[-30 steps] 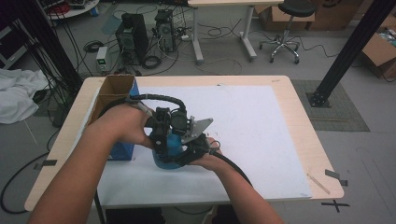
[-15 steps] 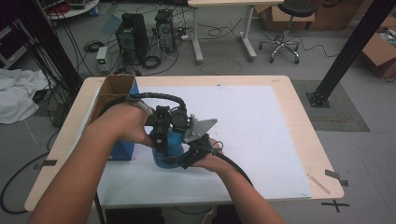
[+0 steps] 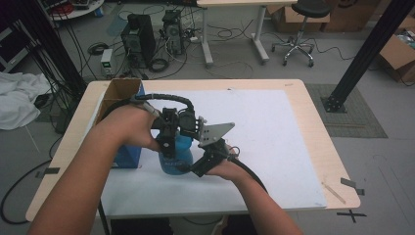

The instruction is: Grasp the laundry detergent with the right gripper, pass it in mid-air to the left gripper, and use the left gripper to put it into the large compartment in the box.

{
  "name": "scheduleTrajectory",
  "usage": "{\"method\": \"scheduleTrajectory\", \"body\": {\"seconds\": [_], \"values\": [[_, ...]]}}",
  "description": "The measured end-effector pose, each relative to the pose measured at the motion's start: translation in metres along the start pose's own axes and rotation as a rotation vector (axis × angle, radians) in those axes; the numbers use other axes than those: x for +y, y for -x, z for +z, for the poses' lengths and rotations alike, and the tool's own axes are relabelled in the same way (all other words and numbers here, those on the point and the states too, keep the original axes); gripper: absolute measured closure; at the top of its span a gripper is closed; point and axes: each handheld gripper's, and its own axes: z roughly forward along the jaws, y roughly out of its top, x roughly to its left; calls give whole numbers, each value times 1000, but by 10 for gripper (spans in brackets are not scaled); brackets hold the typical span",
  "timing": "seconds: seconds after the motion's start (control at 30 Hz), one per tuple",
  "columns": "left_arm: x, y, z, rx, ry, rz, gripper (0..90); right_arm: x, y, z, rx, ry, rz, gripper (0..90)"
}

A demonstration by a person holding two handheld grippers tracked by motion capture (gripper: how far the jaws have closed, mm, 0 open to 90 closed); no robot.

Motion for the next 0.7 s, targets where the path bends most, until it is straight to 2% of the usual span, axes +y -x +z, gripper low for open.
{"method": "scheduleTrajectory", "body": {"seconds": [0.07, 0.1, 0.23, 0.4, 0.6, 0.63, 0.67, 0.7], "values": [[0, -1, -1, -2, 0, -2, 393, 0, 0, -1, -7, 0, -1, 112], [-1, -1, -1, -4, 6, -5, 393, -1, 0, -4, -27, 4, 10, 71], [-3, -2, -4, -10, 9, -9, 392, -2, 2, -8, -40, 2, 32, 13], [-7, -4, -8, -25, 12, -38, 392, -2, 2, -17, -25, -25, 39, 0], [-10, -10, -15, -40, -1, -90, 392, 3, 0, -37, -44, -97, 13, 0], [-11, -12, -16, -48, -3, -105, 392, 5, 0, -47, -48, -141, 9, 0], [-13, -14, -18, -57, -1, -121, 392, 5, 0, -47, -48, -141, 9, 0], [-14, -15, -19, -62, -5, -129, 392, 6, 1, -52, -52, -169, 5, 0]]}}
